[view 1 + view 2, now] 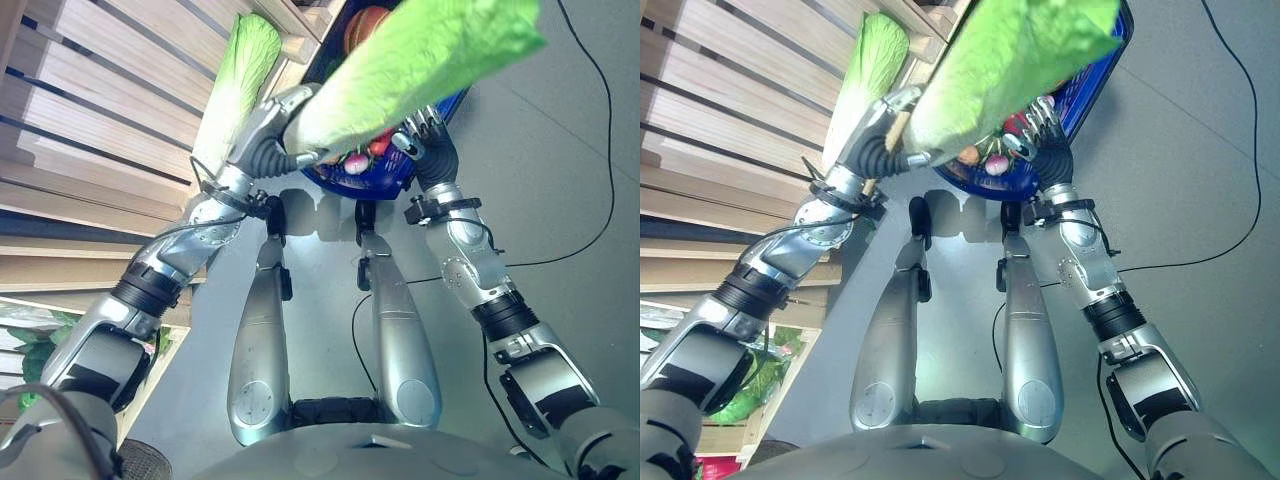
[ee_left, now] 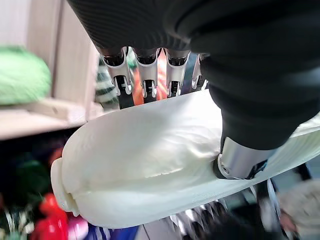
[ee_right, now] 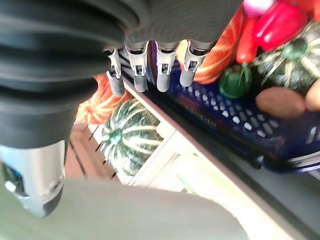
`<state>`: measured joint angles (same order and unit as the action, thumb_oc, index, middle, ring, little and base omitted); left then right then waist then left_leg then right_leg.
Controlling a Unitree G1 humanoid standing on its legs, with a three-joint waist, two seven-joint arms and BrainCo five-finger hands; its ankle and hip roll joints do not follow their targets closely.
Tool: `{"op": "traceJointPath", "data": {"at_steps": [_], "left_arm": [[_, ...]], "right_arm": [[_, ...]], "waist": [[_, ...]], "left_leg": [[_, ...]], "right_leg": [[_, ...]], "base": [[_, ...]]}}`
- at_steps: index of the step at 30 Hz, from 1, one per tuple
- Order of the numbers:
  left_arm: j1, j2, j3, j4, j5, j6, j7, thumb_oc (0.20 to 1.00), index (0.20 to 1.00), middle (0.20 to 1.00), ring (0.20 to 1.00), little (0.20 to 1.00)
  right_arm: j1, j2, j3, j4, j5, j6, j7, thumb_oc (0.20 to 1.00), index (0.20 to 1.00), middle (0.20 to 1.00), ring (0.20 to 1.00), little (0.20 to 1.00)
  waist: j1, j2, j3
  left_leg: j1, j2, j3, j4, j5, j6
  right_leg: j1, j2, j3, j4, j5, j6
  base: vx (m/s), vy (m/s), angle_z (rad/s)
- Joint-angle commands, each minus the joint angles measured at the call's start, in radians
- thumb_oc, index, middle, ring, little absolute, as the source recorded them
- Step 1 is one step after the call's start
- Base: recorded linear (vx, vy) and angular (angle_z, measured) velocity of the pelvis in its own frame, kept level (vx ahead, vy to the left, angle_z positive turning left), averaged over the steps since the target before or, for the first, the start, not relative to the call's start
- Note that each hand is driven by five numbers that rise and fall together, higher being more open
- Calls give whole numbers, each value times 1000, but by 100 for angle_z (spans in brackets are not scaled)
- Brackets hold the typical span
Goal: Pick up fruits and vegetables into the basket
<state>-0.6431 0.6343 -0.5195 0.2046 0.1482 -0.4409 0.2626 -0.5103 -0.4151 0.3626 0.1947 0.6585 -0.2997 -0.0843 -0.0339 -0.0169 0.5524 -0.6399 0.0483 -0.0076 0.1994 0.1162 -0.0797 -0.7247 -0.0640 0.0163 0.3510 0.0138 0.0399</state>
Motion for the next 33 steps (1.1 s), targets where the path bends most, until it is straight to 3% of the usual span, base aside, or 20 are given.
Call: {"op": "traceJointPath", "data": {"at_steps": [1,13,24,33], "left_arm": [[-31,-32,-15,-117,-50,-79,-49,200,200,200,200,200],[-47,-29,-72,-114,-97,-49,-129,200,200,200,200,200],[-22,-31,-66,-99,-161,40,-131,200,200,200,200,200],[5,-16,-46,-99,-141,66,-140,200,200,200,200,200]], "right_arm": [[-11,-19,7,-108,27,-40,3,1000,1000,1000,1000,1000],[-29,-29,8,-139,54,-67,20,1000,1000,1000,1000,1000],[-30,-55,30,-189,80,-30,66,1000,1000,1000,1000,1000],[-21,-68,40,-228,224,30,213,1000,1000,1000,1000,1000]], "waist": [[-18,-1,-32],[-20,-7,-32],[-17,-9,-32],[-8,-14,-32]], "left_leg": [[5,-67,26,44,-89,33],[5,-66,31,48,-95,35],[2,-67,27,47,-93,37],[4,-67,22,50,-97,36]], "right_leg": [[71,16,-60,-69,16,46],[69,16,-59,-69,21,51],[66,19,-61,-68,20,53],[69,18,-72,-64,14,53]], "base": [[0,0,0],[0,0,0],[0,0,0],[0,0,0]]}}
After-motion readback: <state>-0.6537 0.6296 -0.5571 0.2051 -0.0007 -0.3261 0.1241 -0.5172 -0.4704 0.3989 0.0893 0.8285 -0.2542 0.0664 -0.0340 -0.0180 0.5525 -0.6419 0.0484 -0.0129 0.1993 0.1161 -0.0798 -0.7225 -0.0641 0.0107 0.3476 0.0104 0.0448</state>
